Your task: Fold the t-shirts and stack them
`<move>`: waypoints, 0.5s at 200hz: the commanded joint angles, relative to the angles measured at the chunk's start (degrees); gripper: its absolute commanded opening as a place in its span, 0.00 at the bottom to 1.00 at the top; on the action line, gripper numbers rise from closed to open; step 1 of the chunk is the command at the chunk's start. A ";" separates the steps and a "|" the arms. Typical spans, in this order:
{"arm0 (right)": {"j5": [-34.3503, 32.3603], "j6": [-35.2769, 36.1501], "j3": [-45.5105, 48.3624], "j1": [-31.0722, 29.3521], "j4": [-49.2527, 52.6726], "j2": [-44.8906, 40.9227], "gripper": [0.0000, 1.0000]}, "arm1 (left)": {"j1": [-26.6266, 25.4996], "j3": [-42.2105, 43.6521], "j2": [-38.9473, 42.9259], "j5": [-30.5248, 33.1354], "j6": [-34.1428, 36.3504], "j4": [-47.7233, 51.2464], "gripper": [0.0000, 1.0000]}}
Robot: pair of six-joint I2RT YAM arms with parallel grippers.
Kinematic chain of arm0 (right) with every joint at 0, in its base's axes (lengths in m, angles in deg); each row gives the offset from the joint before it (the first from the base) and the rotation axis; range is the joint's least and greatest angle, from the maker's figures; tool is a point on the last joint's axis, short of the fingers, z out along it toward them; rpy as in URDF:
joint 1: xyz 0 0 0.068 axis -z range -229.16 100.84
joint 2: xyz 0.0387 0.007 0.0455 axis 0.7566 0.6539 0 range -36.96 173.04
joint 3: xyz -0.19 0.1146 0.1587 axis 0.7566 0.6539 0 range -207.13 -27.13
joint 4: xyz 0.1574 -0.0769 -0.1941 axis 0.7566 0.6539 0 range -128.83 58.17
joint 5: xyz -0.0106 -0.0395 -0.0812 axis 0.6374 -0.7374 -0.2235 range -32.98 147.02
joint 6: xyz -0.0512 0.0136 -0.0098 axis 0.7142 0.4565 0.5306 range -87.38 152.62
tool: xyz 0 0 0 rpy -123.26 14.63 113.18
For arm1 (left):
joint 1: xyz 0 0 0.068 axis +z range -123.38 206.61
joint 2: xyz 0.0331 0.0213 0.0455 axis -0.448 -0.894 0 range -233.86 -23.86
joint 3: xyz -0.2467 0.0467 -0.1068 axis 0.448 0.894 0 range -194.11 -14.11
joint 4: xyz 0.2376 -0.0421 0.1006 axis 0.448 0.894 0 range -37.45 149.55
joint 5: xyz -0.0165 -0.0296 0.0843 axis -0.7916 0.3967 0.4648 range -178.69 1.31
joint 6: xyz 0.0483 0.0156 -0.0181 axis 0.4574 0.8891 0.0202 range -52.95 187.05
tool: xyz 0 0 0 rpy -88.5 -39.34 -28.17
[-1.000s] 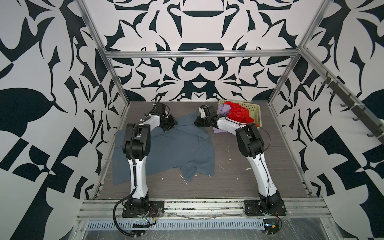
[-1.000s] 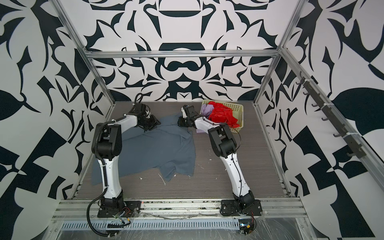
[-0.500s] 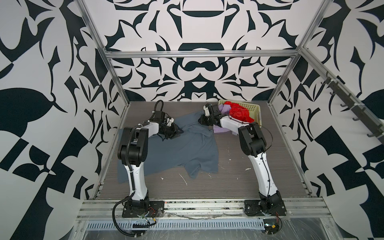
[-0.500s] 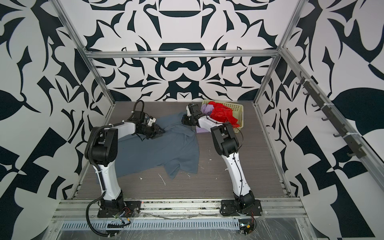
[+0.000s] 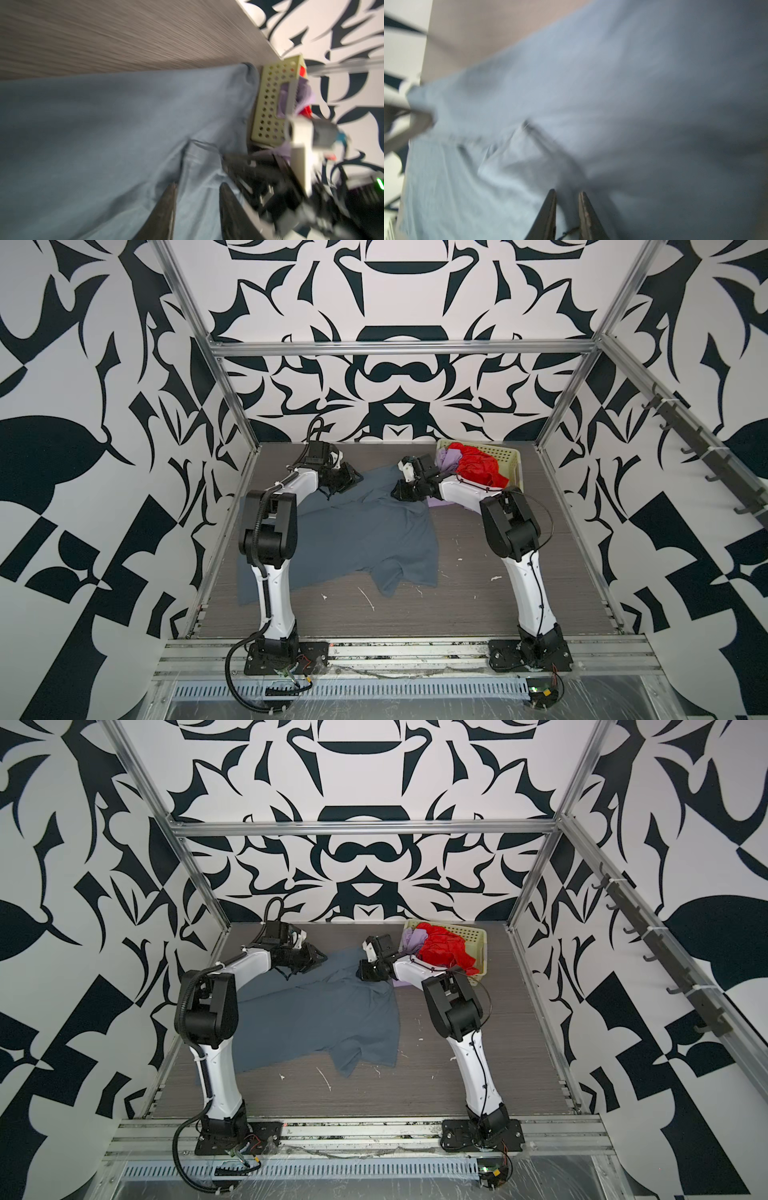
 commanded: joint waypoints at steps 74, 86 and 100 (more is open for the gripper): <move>3.12 7.23 13.38 -7.03 4.58 -18.01 0.22 | 4.98 -1.11 -3.78 2.26 -6.82 -2.56 0.37; 0.10 8.91 11.37 -7.02 5.49 -19.05 0.23 | 4.98 -1.03 -3.58 2.48 -6.41 -2.14 0.37; -2.18 9.38 8.81 -7.03 4.47 -18.91 0.25 | 4.98 -0.62 -3.31 2.54 -6.33 -2.11 0.37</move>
